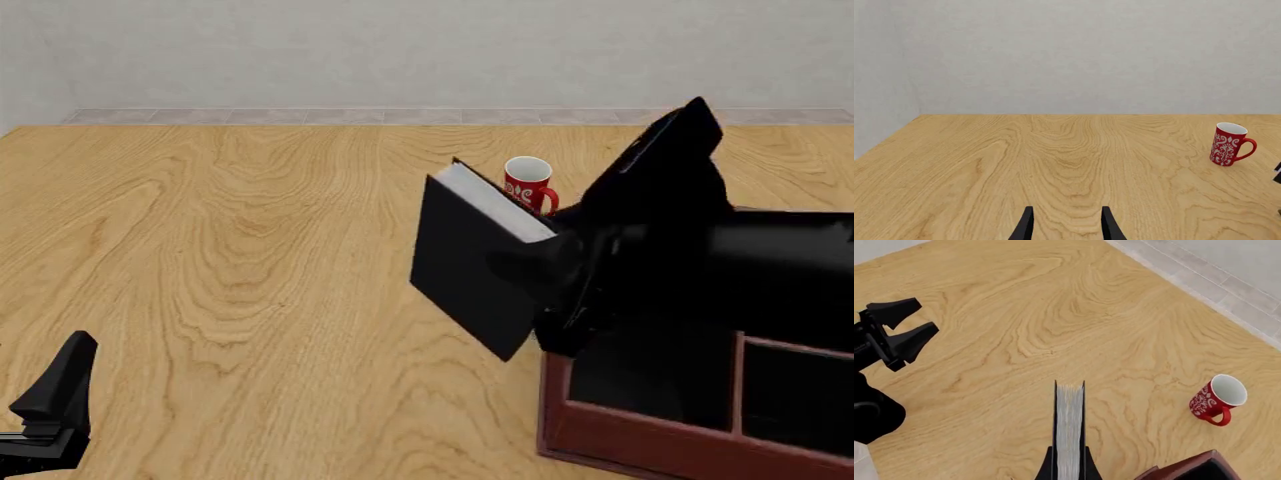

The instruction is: Pick up the book and place it in the left compartment of the caddy.

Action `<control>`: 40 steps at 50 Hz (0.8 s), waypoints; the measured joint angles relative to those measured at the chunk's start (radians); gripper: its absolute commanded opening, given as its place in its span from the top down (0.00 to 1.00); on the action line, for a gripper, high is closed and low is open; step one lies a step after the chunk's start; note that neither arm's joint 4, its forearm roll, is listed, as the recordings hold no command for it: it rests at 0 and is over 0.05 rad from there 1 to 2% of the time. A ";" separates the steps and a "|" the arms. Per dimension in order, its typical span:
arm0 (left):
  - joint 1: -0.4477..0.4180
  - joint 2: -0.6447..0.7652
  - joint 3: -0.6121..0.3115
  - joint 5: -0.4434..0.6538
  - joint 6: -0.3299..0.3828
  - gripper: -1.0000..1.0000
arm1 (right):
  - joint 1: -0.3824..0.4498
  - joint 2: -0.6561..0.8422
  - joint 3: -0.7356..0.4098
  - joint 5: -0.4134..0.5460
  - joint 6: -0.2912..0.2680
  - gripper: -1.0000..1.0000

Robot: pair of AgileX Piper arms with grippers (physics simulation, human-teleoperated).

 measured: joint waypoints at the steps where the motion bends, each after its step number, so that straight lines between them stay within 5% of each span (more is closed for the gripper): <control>1: 0.000 0.000 0.000 0.000 0.000 0.00 | -0.006 -0.004 -0.006 0.007 -0.001 1.00; 40: 0.000 0.000 0.000 0.000 0.000 0.00 | -0.194 -0.167 -0.208 0.272 -0.031 1.00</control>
